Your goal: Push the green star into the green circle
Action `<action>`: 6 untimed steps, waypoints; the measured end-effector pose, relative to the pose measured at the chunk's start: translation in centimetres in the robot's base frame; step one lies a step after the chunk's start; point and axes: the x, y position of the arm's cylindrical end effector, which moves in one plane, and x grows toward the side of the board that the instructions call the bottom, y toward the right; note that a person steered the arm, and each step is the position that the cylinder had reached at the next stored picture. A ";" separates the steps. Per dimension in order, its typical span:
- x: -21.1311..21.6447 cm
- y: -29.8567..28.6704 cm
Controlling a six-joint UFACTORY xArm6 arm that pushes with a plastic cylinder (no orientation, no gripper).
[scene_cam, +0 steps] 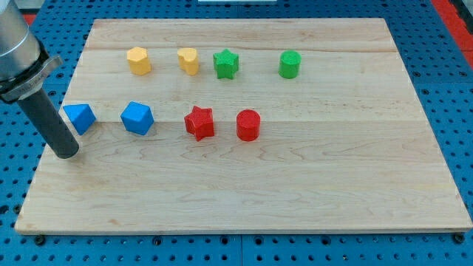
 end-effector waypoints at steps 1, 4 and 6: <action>0.0 1.0; -1.5 1.5; -0.3 1.3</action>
